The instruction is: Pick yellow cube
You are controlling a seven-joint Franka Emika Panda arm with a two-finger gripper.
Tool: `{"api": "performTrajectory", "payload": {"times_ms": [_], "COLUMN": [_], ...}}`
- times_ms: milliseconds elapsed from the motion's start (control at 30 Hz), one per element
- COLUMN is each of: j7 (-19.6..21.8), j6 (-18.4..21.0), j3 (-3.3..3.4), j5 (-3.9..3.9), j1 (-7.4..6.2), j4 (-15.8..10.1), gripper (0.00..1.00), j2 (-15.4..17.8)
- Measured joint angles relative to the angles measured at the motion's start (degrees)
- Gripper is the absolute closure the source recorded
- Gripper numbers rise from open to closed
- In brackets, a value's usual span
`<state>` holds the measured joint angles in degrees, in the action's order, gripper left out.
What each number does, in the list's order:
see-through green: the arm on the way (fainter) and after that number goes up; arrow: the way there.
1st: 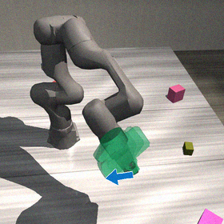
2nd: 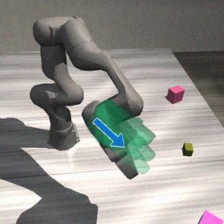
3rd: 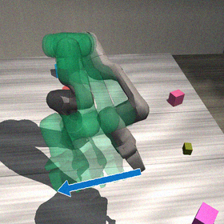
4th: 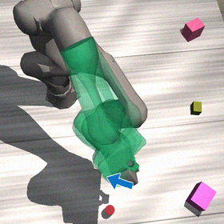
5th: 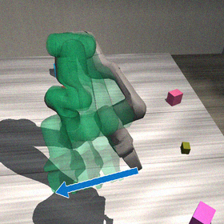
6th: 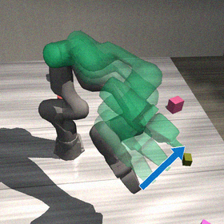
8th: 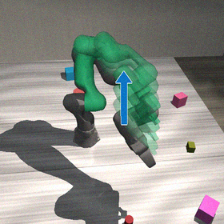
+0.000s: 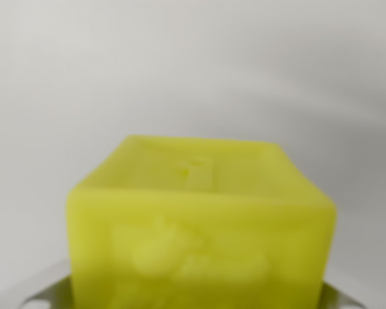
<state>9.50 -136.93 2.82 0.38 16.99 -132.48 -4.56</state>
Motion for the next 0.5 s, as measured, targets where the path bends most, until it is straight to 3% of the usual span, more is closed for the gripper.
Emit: {"api": "performTrajectory", "payload": {"times_ms": [500], "j7": [0.2], "j6": [5.4], "j3": [0.00], "j5": [-0.27], "j1": [0.00], "j4": [1.8], "gripper": [1.00], "j2": [3.6]}}
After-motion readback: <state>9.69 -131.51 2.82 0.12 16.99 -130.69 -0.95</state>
